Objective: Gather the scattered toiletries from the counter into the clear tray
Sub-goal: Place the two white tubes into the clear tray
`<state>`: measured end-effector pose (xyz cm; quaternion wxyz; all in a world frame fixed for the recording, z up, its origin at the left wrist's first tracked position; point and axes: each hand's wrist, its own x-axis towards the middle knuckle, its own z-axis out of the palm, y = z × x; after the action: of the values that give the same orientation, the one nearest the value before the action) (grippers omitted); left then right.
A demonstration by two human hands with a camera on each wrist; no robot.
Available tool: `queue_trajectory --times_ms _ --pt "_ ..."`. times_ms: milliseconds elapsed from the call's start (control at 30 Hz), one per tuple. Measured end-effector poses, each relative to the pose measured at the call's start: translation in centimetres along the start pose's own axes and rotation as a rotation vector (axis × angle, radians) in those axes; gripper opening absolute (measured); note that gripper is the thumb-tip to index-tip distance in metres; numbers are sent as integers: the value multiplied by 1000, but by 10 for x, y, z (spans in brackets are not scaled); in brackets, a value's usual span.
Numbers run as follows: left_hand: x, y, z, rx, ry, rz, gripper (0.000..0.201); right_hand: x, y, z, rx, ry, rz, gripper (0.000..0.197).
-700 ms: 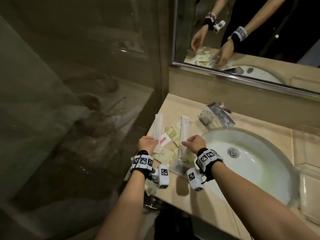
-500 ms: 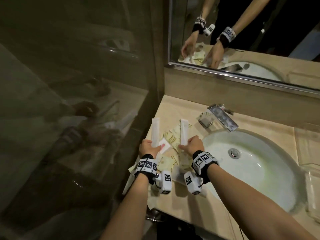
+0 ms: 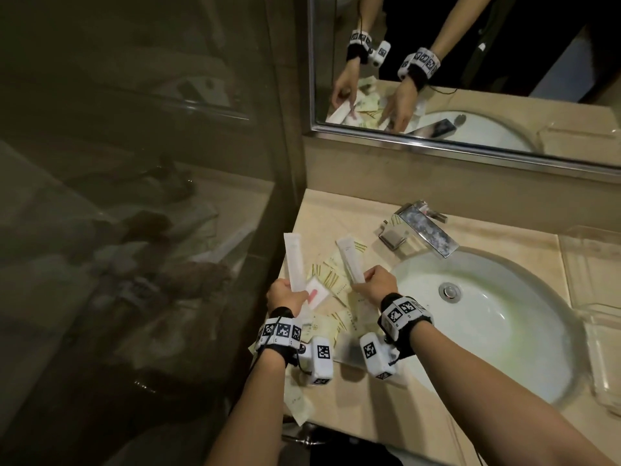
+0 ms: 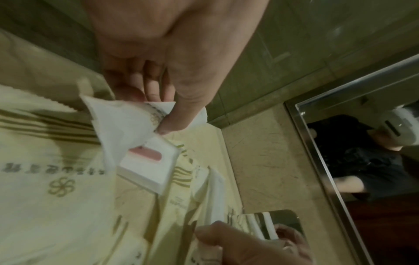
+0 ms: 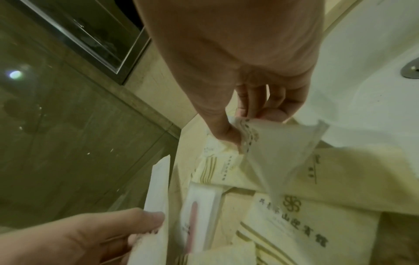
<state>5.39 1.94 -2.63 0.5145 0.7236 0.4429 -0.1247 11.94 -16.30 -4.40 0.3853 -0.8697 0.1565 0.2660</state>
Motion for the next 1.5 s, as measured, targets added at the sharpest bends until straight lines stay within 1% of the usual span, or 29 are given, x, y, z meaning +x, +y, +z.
queue_trajectory --times_ms 100,200,267,367,467,600,700,800,900,1000,1133,1233,1300,1367,1433,1500 --pt "-6 8 -2 -138 -77 29 37 -6 -5 -12 93 -12 -29 32" --pt "-20 26 -1 -219 -155 126 32 -19 -17 -35 269 -33 -105 32" --pt "-30 41 3 -267 -204 186 32 -27 -22 -54 372 -42 -170 31" --pt "-47 62 13 -295 -284 273 34 -41 -25 -85 454 -70 -272 36" --pt "-67 82 31 -348 -371 324 32 -55 -18 -120 514 -104 -308 38" --pt "-99 104 66 -315 -419 437 44 -67 8 -166 615 -120 -338 47" --pt "-127 114 99 -289 -488 481 48 -78 34 -203 651 -124 -336 51" --pt "-155 118 139 -282 -544 498 46 -86 66 -238 677 -138 -358 54" --pt "-184 120 184 -254 -551 494 42 -89 106 -273 696 -122 -372 47" --pt "-215 117 230 -246 -538 476 38 -95 148 -311 631 -91 -366 33" --pt "-254 109 293 -255 -524 419 34 -97 207 -366 489 -18 -342 28" --pt "-275 99 329 -271 -503 386 32 -91 248 -396 383 54 -327 25" --pt "-283 90 346 -263 -491 371 32 -87 269 -411 321 110 -294 26" --pt "-289 81 357 -257 -471 346 31 -84 286 -423 197 165 -267 28" --pt "-291 72 365 -257 -451 315 31 -80 301 -428 27 173 -240 29" --pt "-293 64 369 -252 -439 295 29 -74 319 -427 -85 151 -179 29"
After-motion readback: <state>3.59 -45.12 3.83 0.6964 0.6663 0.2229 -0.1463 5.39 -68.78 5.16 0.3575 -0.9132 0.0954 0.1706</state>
